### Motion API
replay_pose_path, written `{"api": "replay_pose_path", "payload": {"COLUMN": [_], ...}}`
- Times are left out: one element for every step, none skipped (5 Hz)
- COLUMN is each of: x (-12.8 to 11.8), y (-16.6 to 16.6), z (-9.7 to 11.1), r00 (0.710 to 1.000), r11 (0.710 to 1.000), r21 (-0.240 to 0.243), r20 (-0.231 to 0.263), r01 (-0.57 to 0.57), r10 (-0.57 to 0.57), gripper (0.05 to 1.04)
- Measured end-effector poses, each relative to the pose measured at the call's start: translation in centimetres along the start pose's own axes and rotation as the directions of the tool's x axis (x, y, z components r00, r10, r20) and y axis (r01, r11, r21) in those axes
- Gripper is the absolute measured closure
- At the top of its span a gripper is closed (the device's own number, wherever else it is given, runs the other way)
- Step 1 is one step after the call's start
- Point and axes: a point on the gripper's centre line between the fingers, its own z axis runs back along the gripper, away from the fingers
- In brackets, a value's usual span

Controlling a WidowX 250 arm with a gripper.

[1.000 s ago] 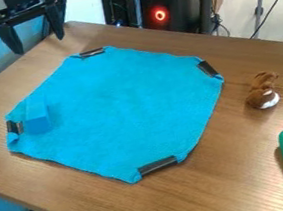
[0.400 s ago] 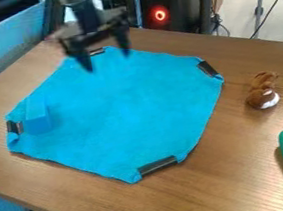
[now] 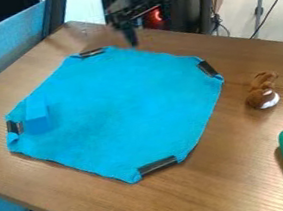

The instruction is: Fold the cloth from top right to left

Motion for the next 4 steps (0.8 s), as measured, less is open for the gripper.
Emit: {"api": "replay_pose_path", "payload": {"x": [0.5, 0.3, -0.3, -1.3], "y": [-1.6, -3.5, -5.0, -5.7], "z": [-1.1, -2.7, -4.5, -6.3], "r00": [0.998, 0.998, 0.999, 0.998], "r11": [0.996, 0.995, 0.995, 0.995], "r21": [0.061, 0.077, 0.091, 0.099], "r20": [-0.003, -0.021, -0.034, -0.055], "r01": [-0.059, -0.058, -0.037, -0.005], "r10": [0.059, 0.059, 0.040, 0.011], "gripper": [0.084, 0.084, 0.084, 0.084]}}
